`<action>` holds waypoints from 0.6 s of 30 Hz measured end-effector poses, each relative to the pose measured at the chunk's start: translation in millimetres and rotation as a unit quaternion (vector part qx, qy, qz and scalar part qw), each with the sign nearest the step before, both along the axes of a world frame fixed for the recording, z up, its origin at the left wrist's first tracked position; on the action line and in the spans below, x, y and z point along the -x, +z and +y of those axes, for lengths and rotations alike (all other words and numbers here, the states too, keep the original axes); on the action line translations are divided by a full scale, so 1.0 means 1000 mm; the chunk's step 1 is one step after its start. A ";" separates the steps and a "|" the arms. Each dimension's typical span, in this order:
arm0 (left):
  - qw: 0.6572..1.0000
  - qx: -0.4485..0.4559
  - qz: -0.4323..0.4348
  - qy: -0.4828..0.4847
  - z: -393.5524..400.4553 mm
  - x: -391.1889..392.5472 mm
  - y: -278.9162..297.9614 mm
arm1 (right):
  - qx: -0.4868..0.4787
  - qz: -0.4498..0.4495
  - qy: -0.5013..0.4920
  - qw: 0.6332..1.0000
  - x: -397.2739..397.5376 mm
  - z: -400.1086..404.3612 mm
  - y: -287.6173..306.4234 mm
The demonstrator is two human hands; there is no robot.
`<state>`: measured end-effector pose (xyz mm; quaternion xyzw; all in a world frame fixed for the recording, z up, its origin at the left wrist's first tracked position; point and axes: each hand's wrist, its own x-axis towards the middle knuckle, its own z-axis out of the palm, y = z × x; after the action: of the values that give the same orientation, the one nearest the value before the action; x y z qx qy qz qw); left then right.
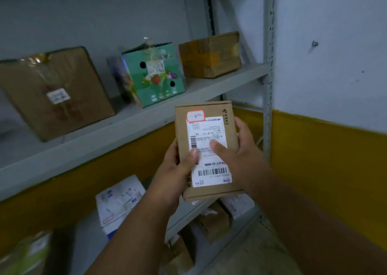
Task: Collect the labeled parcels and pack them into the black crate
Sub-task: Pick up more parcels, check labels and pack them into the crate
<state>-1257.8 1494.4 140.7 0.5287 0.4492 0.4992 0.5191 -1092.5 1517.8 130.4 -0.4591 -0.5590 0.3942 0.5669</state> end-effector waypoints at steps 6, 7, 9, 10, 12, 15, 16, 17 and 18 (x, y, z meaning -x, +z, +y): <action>0.997 -0.017 -0.041 0.060 -0.047 0.050 0.017 | -0.010 0.075 0.075 0.994 0.059 -0.030 0.009; 0.996 -0.017 -0.039 0.082 -0.057 0.056 0.021 | -0.023 0.070 0.087 0.993 0.068 -0.034 0.011; 0.989 -0.023 -0.025 0.142 -0.077 0.069 0.026 | -0.057 0.043 0.121 0.990 0.085 -0.043 0.015; 0.984 -0.027 -0.012 0.176 -0.089 0.073 0.027 | -0.075 0.028 0.143 0.986 0.092 -0.049 0.018; 0.970 -0.036 0.012 0.241 -0.114 0.077 0.027 | -0.103 0.020 0.189 0.976 0.105 -0.062 0.020; 0.937 -0.055 0.035 0.343 -0.161 0.069 0.022 | -0.115 0.031 0.267 0.956 0.116 -0.090 0.017; 0.923 -0.059 0.052 0.378 -0.178 0.064 0.021 | -0.113 0.039 0.292 0.949 0.116 -0.100 0.013; 0.909 -0.056 0.069 0.407 -0.194 0.058 0.017 | -0.112 0.043 0.314 0.942 0.116 -0.110 0.008; 0.898 -0.051 0.074 0.431 -0.209 0.053 0.012 | -0.110 0.042 0.336 0.934 0.114 -0.120 0.003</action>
<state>-1310.6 1285.2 153.0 0.3445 0.6439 0.6561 0.1903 -1206.7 1397.6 133.4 -0.1623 -0.6964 0.5167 0.4710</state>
